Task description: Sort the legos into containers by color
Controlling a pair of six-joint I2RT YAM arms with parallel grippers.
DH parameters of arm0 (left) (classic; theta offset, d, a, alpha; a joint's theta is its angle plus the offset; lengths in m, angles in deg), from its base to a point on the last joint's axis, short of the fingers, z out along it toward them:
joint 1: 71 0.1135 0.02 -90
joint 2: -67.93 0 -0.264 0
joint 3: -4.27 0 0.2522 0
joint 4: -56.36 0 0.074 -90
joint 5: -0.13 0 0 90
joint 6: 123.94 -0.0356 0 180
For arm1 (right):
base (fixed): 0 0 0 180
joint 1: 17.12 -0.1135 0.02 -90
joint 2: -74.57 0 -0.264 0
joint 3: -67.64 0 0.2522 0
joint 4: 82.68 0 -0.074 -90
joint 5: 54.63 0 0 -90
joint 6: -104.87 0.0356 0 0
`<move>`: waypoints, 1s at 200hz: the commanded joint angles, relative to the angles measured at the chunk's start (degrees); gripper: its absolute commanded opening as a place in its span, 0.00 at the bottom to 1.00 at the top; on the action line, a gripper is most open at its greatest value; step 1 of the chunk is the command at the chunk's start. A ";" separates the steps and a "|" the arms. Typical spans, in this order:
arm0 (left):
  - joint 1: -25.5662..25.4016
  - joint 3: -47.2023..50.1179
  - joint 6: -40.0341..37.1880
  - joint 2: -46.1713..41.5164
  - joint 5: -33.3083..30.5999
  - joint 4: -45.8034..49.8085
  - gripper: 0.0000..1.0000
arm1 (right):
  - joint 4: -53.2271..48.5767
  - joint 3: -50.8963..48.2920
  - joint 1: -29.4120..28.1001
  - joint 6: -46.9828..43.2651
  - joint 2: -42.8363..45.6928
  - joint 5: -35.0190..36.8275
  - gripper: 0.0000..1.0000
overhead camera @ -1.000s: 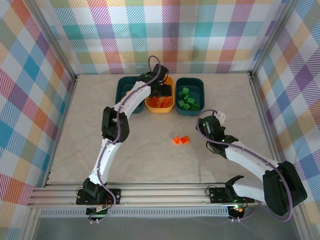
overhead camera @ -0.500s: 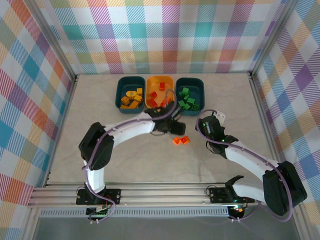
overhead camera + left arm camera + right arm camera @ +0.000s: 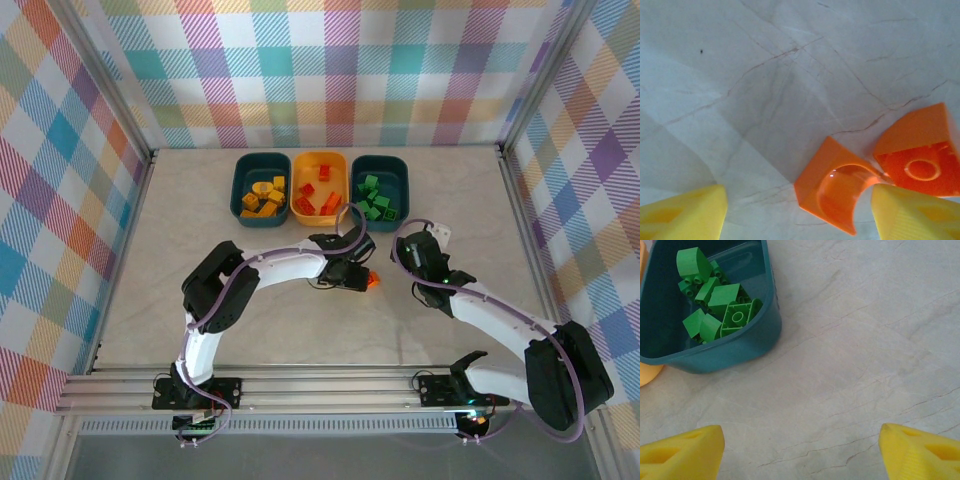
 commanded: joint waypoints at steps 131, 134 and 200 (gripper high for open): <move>1.57 -12.77 45.55 8.38 10.69 13.09 0.62 | 0.61 0.21 0.19 -0.63 1.12 -0.61 0.81; 1.64 -12.92 45.66 8.44 10.62 13.45 0.62 | 0.50 0.16 0.19 -0.59 1.27 -0.64 0.81; 2.07 -13.96 46.34 7.61 12.41 14.15 0.61 | 0.60 0.07 0.19 -0.50 1.88 -0.74 0.81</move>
